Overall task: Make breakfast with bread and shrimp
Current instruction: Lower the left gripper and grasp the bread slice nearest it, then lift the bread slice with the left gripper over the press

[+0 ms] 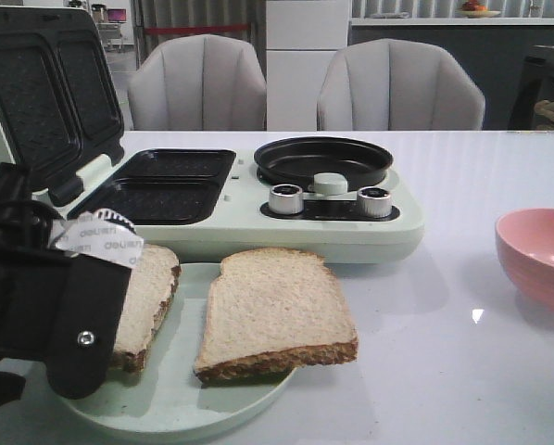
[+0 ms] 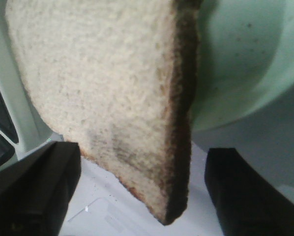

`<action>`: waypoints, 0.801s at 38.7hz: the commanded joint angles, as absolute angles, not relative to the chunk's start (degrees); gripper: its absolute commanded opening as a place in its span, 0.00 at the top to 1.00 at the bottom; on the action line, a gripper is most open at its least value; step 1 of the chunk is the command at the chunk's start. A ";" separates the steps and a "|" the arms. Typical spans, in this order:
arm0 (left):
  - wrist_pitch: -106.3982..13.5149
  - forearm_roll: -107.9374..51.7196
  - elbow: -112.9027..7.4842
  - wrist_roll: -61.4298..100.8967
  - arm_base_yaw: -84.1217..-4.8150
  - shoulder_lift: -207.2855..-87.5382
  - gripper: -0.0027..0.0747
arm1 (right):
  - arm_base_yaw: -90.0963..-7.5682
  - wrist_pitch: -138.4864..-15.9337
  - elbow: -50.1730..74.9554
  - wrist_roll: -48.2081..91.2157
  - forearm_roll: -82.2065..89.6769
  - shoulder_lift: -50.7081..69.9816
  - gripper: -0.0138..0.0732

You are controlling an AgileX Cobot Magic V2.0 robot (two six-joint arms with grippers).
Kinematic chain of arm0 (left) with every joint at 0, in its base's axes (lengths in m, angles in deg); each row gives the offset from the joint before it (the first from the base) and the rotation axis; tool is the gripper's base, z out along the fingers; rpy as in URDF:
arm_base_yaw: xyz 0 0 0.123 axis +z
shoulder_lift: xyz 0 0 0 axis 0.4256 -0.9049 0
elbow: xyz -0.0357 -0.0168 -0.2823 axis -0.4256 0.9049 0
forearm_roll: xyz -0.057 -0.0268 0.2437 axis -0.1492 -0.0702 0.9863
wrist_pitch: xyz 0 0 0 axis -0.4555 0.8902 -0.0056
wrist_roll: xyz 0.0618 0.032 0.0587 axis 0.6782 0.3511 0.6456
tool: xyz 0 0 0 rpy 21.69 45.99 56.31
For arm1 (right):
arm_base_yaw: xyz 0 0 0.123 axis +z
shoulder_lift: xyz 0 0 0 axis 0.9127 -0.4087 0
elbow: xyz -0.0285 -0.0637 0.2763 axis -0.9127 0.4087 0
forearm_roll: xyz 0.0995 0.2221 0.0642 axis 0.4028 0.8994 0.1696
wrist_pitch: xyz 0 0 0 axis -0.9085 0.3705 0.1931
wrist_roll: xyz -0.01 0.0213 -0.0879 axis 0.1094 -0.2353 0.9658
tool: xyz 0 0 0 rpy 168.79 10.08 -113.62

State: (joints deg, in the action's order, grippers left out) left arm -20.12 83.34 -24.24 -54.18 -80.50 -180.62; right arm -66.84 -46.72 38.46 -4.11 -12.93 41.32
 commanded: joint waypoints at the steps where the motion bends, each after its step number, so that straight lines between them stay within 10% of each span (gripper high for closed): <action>1: -17.22 85.08 -25.39 -55.27 -80.72 -179.99 0.23 | -67.13 -50.60 36.51 -4.03 -12.93 40.72 0.15; 31: -10.84 85.12 -25.39 -55.27 -80.72 -179.15 0.82 | -67.13 -50.54 36.51 -4.03 -12.93 40.72 0.15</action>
State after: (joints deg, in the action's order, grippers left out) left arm -16.63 83.80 -24.46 -54.39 -80.50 -181.38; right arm -66.84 -46.42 38.46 -4.11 -12.93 41.32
